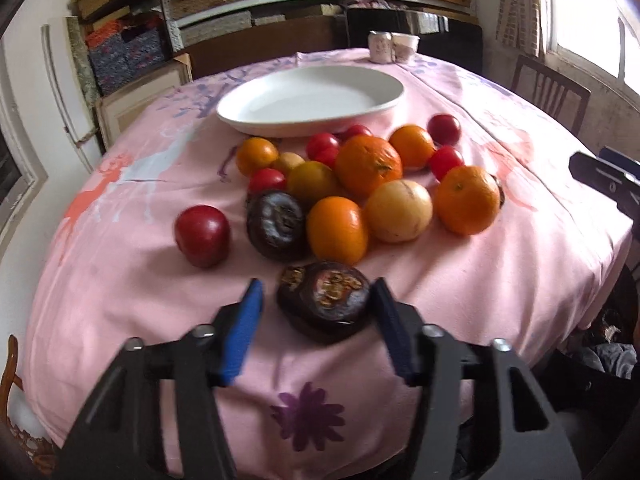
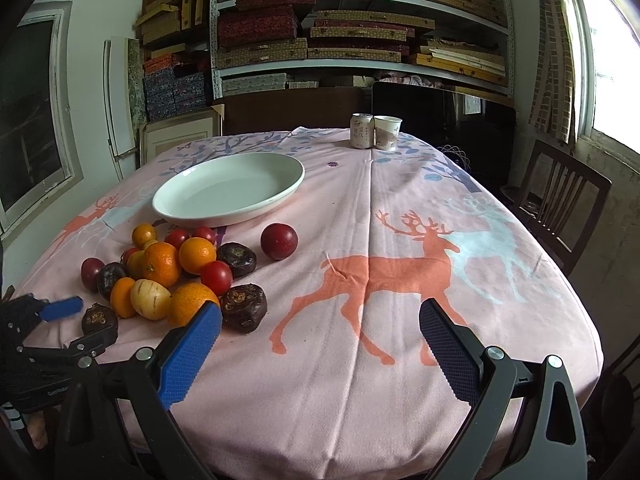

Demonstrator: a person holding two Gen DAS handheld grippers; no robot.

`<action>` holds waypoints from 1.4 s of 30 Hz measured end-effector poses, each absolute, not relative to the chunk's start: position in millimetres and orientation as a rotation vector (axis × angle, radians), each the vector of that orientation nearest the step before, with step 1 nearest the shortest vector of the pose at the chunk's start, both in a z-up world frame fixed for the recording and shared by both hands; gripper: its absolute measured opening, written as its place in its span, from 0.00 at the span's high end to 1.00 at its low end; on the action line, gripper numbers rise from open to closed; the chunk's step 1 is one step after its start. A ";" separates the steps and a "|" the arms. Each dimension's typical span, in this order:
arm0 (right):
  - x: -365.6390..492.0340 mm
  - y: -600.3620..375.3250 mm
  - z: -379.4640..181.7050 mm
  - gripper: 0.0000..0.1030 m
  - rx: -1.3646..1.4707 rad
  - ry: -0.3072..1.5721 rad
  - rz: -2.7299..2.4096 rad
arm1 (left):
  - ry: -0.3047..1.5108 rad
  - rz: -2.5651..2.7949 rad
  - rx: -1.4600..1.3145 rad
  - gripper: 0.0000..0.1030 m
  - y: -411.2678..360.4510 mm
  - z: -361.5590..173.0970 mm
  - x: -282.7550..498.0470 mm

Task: Organize fruits
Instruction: 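Grasp a dark brown fruit with the left tool while the right tool grasps an orange, then place the dark fruit on the white plate with the left tool while the right tool places the orange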

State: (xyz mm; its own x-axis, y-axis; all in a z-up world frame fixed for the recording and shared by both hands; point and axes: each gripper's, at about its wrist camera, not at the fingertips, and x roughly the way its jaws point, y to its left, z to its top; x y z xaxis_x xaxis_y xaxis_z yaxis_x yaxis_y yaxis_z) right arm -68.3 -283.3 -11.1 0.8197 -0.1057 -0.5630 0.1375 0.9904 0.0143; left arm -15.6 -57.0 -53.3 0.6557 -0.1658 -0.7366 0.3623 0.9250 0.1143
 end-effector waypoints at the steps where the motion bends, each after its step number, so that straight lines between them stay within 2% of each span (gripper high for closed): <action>1: -68.3 -285.5 -12.0 0.03 0.054 0.600 -0.129 | 0.784 -0.300 0.273 0.54 -59.5 -52.6 -17.3; 9: -57.3 -276.7 -26.2 0.03 0.071 0.664 0.072 | 0.748 -0.327 0.245 0.55 -50.7 -43.7 -25.7; 14: -45.2 -234.7 -30.7 0.10 -0.015 0.689 0.225 | 0.699 -0.316 0.213 0.55 -38.1 -25.4 -30.6; 18: -27.9 -213.9 -35.5 0.19 -0.088 0.703 0.211 | 0.704 -0.300 0.194 0.55 -30.9 -22.9 -28.8; 19: -24.2 -210.2 -37.1 0.26 -0.096 0.709 0.211 | 0.709 -0.295 0.191 0.55 -29.4 -23.7 -28.3; 21: -17.8 -204.6 -41.0 0.35 -0.096 0.733 0.233 | 0.714 -0.290 0.188 0.55 -26.6 -25.5 -27.8; 23: -17.9 -197.9 -41.9 0.56 -0.131 0.716 0.228 | 0.721 -0.285 0.180 0.55 -23.5 -27.8 -26.3; 29: -15.7 -215.1 -35.6 0.56 -0.028 0.726 0.265 | 0.723 -0.295 0.134 0.55 -14.7 -27.7 -20.8; 35: -5.7 -248.7 -0.8 0.56 0.117 0.656 0.334 | 0.670 -0.318 0.120 0.55 -13.8 -7.8 -3.8; 42: 81.9 -277.5 24.6 0.56 0.249 0.696 0.317 | 0.665 -0.341 0.124 0.55 -41.2 18.1 85.9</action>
